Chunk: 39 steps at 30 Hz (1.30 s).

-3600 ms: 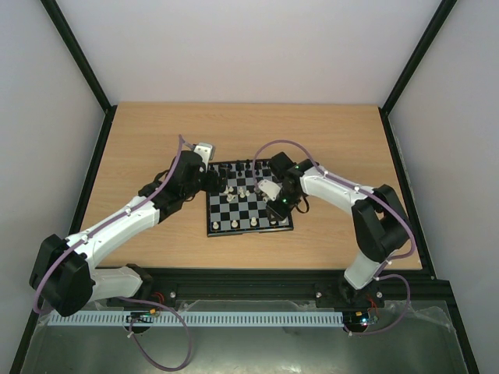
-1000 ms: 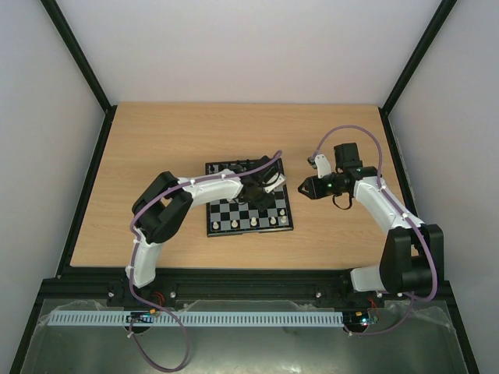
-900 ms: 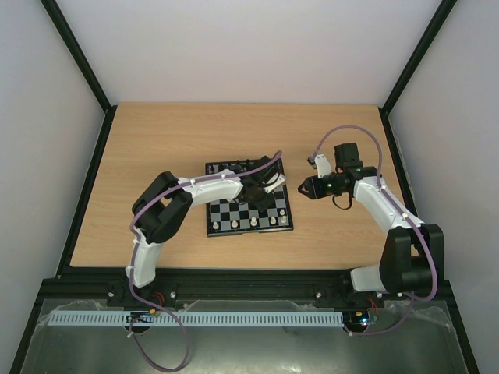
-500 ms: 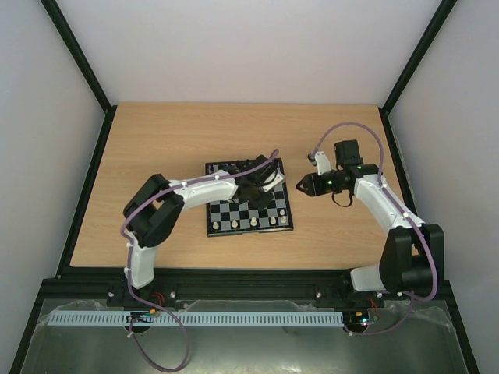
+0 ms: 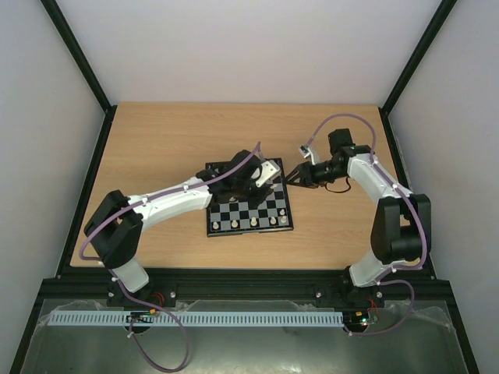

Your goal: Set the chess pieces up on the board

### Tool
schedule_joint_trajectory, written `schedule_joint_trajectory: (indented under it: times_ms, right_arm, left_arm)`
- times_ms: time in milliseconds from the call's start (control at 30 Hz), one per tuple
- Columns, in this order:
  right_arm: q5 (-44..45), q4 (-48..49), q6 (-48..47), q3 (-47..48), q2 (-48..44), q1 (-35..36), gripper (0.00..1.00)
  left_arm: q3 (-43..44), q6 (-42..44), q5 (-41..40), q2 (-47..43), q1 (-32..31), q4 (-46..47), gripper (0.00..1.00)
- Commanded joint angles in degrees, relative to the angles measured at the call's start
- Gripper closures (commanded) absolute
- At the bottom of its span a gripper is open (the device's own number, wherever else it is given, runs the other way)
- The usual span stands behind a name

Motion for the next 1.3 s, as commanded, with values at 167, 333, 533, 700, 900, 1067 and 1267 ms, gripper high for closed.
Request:
schedule_joint_trajectory:
  times_ms: [167,333,533,700,900,1067,1267]
  right_arm:
    - [-15.4,-7.9,-1.4,0.6,3.0,-0.3,0.62]
    - [-17.8,-7.6,-0.5,0.1,4.2,-0.3,0.62]
    - [-19.0,-7.6,-0.6,-0.3,5.5,-0.2,0.63]
    - [-20.0,-7.6,-0.8,-0.3,6.2,-0.1,0.67]
    - [-21.4,-7.7,-1.2,-0.4,6.5,0.1,0.76]
    - [-21.4,-7.5,-1.2,-0.9,6.3,0.3,0.80]
    - [-21.4,-7.0,-1.3,-1.3,6.1,0.3,0.87]
  left_arm:
    - [-4.4,0.0,4.3,-4.4,-0.2,9.0,0.85]
    - [-5.0,-0.4,5.4,-4.3,-0.3,10.3,0.85]
    - [-5.3,-0.9,6.1,-4.4,-0.3,11.4,0.84]
    - [-5.4,-1.0,6.3,-4.1,-0.3,11.6,0.84]
    - [-5.4,-1.1,6.4,-4.0,-0.4,11.9,0.83]
    - [-5.5,-1.1,6.3,-3.9,-0.4,11.9,0.83]
    - [-5.7,-1.3,6.3,-3.9,-0.4,12.3,0.83]
